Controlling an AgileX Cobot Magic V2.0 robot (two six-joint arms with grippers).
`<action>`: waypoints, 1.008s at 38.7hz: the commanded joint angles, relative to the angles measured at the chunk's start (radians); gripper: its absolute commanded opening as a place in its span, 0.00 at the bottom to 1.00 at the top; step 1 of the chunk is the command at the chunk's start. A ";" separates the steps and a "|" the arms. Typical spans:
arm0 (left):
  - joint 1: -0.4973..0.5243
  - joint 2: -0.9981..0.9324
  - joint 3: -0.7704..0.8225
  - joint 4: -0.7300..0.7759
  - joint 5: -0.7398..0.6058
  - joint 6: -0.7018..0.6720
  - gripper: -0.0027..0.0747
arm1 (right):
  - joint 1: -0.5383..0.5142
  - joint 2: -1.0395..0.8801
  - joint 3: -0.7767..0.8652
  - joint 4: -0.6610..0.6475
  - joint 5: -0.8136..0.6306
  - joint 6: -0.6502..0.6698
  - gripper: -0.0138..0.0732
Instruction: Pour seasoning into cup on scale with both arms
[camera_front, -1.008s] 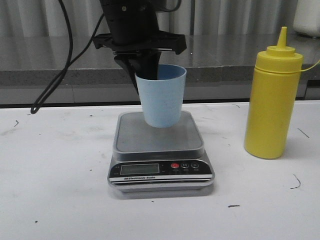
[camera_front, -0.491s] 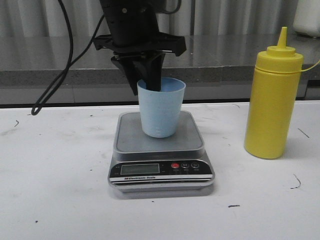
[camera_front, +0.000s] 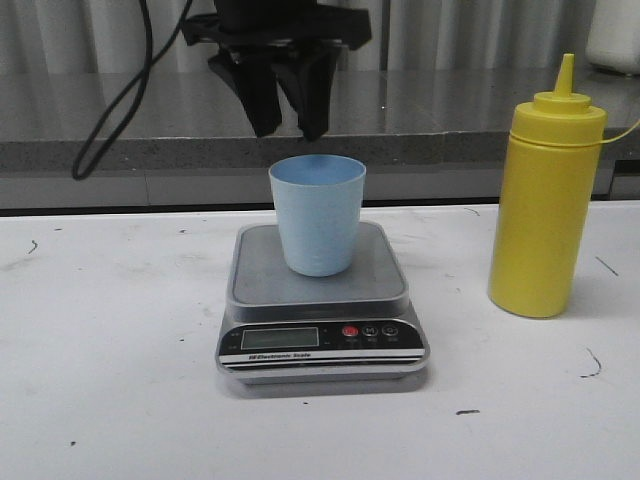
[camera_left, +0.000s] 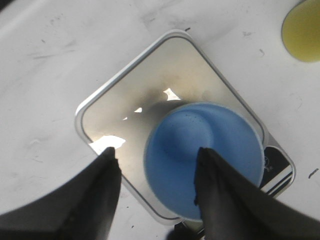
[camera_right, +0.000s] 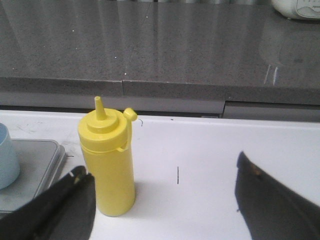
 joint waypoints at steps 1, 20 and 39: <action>0.006 -0.090 -0.034 0.025 0.037 0.000 0.33 | -0.006 0.011 -0.037 0.005 -0.073 0.002 0.84; 0.144 -0.230 0.147 0.023 -0.031 -0.026 0.01 | -0.006 0.011 -0.037 0.005 -0.067 0.002 0.84; 0.529 -0.687 0.841 -0.027 -0.466 -0.054 0.01 | -0.006 0.011 -0.037 0.005 -0.069 0.001 0.84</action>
